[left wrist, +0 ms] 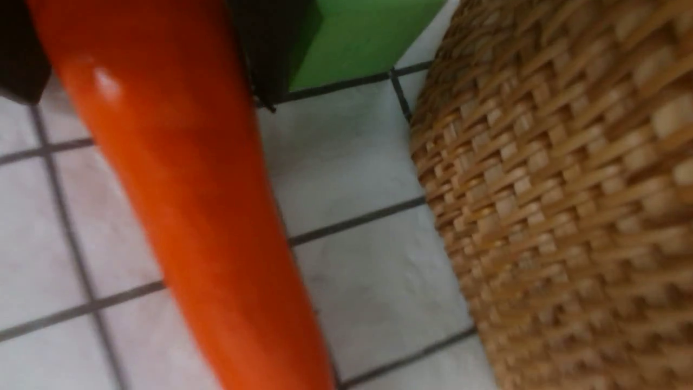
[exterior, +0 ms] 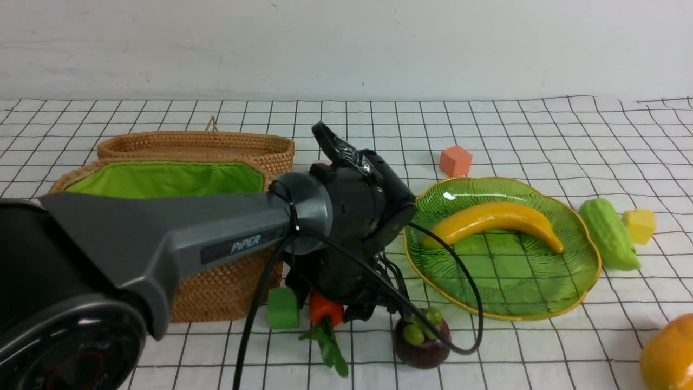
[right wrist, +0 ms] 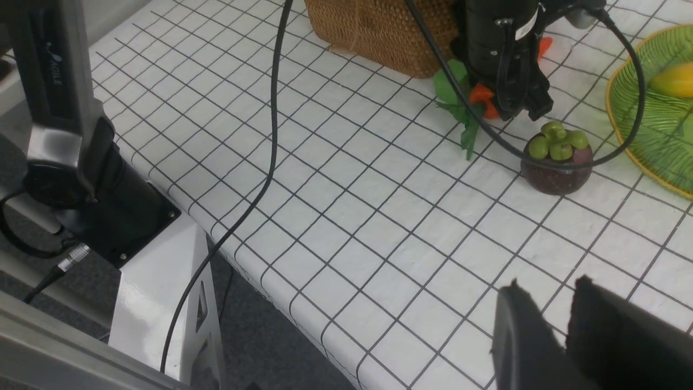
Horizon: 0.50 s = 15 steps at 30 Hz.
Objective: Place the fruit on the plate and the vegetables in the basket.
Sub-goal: Use the left arm to grab a carrot and put it into the left basket
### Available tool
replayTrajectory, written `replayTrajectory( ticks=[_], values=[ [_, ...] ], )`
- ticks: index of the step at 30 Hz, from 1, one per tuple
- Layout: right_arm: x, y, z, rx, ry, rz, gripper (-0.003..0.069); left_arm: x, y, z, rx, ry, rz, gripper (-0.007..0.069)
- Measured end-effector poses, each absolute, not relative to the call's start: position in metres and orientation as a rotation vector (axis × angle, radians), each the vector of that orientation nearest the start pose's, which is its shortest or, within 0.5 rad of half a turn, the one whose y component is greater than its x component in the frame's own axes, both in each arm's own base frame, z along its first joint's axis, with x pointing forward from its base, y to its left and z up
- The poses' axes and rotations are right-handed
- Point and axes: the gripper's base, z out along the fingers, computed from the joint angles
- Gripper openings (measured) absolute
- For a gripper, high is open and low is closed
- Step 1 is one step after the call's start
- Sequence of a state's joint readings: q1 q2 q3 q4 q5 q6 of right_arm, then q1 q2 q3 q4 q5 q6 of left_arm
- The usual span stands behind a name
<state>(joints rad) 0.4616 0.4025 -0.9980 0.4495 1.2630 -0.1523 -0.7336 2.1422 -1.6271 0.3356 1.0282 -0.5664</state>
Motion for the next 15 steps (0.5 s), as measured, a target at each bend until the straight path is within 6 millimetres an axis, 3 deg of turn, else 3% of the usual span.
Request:
replayTrajectory(
  ticks=[6,11,15],
  values=[
    [-0.011,0.037,0.401,-0.747,2.014,0.720,0.0162,0.343,-0.271,0.169,0.476,2.840,0.173,0.0400],
    [-0.011,0.037,0.401,-0.747,2.014,0.720,0.0164,0.344,-0.272,0.170,0.474,2.833,0.162,0.0392],
    [-0.011,0.037,0.401,-0.747,2.014,0.720,0.0170,0.332,-0.280,0.202,0.515,2.786,0.133,0.0392]
  ],
)
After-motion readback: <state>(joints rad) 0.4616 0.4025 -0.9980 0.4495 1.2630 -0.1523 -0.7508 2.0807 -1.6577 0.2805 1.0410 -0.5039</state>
